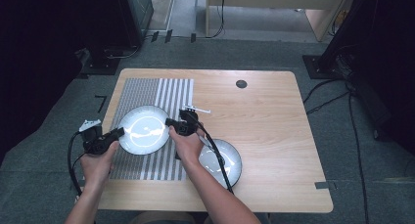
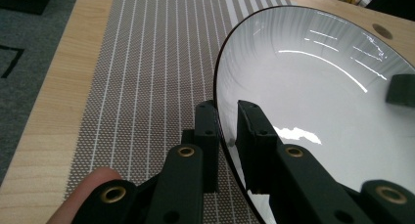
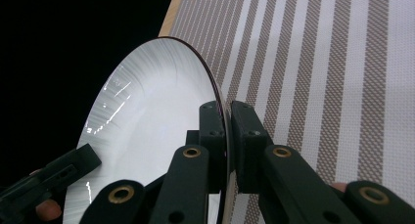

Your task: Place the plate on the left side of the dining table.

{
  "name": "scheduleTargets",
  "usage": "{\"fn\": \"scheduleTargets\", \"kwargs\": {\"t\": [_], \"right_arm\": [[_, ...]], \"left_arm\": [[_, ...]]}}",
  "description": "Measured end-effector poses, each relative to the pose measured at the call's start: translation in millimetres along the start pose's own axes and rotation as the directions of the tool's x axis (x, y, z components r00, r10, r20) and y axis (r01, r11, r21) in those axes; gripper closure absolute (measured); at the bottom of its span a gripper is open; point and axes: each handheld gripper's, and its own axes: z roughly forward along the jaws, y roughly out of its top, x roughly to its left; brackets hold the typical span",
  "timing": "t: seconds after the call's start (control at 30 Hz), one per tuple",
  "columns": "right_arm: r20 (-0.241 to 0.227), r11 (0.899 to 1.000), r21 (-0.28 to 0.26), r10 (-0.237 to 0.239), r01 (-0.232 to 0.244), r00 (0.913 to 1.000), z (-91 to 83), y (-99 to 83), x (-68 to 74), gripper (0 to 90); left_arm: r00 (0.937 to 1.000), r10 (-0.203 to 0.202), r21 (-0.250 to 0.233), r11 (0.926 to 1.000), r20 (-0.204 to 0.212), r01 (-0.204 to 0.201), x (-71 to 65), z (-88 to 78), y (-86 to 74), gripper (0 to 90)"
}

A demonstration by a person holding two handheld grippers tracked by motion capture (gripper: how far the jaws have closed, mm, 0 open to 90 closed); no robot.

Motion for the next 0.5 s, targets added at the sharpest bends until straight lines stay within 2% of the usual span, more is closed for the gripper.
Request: {"fn": "scheduleTargets", "kwargs": {"t": [0.2, 0.33, 0.5], "right_arm": [[-0.004, 1.000, 0.023, 0.001, 0.000, 1.0000, 13.7, 8.4, -1.8, 85.6], [-0.005, 1.000, 0.023, -0.001, 0.001, 1.0000, 21.6, 14.3, -5.4, 85.6], [0.001, 0.999, 0.037, 0.012, -0.012, 0.9999, 30.5, 19.6, -10.5, 85.5]], "left_arm": [[0.9997, -0.009, -0.007, 0.9999, -0.024, 0.009, 3.4, 8.6, 9.4, 81.5], [0.9993, -0.022, -0.003, 0.9998, -0.030, 0.022, 5.5, 17.9, 13.9, 81.8], [0.9979, -0.033, -0.010, 0.9994, -0.056, 0.032, 6.0, 32.4, 17.3, 82.2]]}}
